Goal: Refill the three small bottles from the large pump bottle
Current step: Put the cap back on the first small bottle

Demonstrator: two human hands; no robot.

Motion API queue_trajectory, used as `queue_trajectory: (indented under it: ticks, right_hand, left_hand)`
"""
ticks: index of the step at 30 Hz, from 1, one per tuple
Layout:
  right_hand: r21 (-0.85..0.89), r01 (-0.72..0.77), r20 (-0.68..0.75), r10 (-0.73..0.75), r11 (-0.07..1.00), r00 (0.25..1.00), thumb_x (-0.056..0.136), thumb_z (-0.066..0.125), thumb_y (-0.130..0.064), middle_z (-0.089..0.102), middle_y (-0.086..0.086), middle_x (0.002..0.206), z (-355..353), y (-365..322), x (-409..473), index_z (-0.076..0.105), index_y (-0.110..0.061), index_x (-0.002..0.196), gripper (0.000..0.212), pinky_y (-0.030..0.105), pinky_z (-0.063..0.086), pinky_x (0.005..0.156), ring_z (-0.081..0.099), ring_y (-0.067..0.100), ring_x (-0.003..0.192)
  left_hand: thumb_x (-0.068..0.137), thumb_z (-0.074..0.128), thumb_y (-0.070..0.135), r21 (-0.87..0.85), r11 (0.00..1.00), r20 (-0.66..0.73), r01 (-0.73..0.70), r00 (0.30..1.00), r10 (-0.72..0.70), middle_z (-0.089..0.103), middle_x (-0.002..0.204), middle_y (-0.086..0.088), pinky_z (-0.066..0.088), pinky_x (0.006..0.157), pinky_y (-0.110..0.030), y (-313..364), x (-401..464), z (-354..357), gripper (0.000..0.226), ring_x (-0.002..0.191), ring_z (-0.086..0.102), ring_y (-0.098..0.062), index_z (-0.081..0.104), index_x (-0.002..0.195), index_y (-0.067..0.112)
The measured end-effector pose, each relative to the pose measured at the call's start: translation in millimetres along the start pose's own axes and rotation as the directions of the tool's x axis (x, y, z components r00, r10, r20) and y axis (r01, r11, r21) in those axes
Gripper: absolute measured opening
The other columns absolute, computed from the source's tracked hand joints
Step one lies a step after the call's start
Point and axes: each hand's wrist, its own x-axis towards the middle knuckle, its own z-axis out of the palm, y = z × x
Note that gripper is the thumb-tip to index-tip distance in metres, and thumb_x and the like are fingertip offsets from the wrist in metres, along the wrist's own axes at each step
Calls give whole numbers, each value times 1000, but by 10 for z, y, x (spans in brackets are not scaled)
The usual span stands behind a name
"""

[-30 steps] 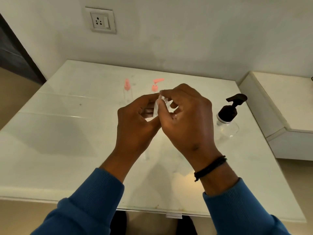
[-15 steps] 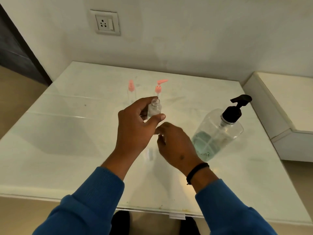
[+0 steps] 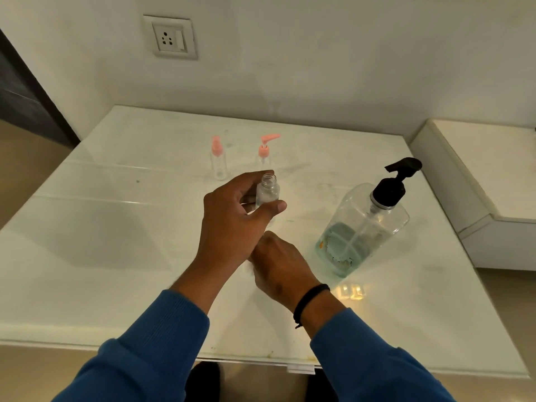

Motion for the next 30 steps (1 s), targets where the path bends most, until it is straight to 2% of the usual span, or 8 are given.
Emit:
queue_trajectory:
  ticks: [4,8,14,17,20,24,27,30]
  right_hand:
    - [-27,-43,-8,43,999,999,103,56,-6,60,11,125,20,14,56,58,-12,136,34,42,55,96,57,28,110]
    - [-41,-69,-155,62,997,986,103,57,-17,65,10,111,50,36,101,61,-12,122,20,41,57,86,55,24,102]
    - [48,-166,-370,172,985,913,101,58,-20,58,4,99,51,80,153,63,-11,103,11,37,56,71,56,21,85]
    - [164,-204,-430,257,965,865,102,57,-21,58,1,106,-62,14,122,63,-12,112,14,35,55,74,60,21,87]
    - [291,-165,-532,302,943,791,103,57,-18,60,2,116,-235,-137,8,61,-14,128,26,32,54,81,63,22,96]
    - [390,-89,-609,329,917,722,105,54,-16,60,2,124,-525,-385,-168,44,-22,152,49,32,53,89,64,21,102]
    - [382,1,-690,284,924,666,104,53,-13,60,3,116,-979,-589,-357,42,-26,154,52,33,54,86,63,20,95]
    - [353,55,-743,244,934,624,105,52,-11,61,7,123,-1580,-771,-525,49,-21,149,46,36,54,92,62,23,103]
  left_hand:
    - [74,89,21,-2,1000,7,6,1000,-6,77,106,10,62,86,-33,-15,2,11,45,95,74,-11,74,117,23]
    - [75,89,20,-19,1000,-3,-3,1000,3,77,105,10,62,86,-33,-2,6,13,44,96,74,-13,73,116,23]
    - [78,86,19,-39,998,-72,-41,997,38,73,98,22,57,81,-16,104,43,-67,40,92,72,-4,72,114,29]
    - [81,84,19,-17,996,-130,-92,988,89,68,96,29,53,78,-9,236,41,-177,38,91,69,2,71,116,29]
    - [83,83,19,13,991,-172,-135,976,135,66,96,32,50,78,-6,422,12,-322,37,91,69,2,71,117,26]
    - [84,81,19,52,979,-149,-197,968,203,66,90,29,48,76,-4,756,32,-545,32,89,68,-1,69,111,31]
    - [86,79,19,88,962,-127,-257,955,267,67,90,25,47,78,-4,1189,50,-741,33,86,68,-6,71,119,21]
    - [88,78,17,81,952,-105,-295,947,302,70,94,16,45,76,-1,1620,67,-873,34,88,68,-6,71,121,17]
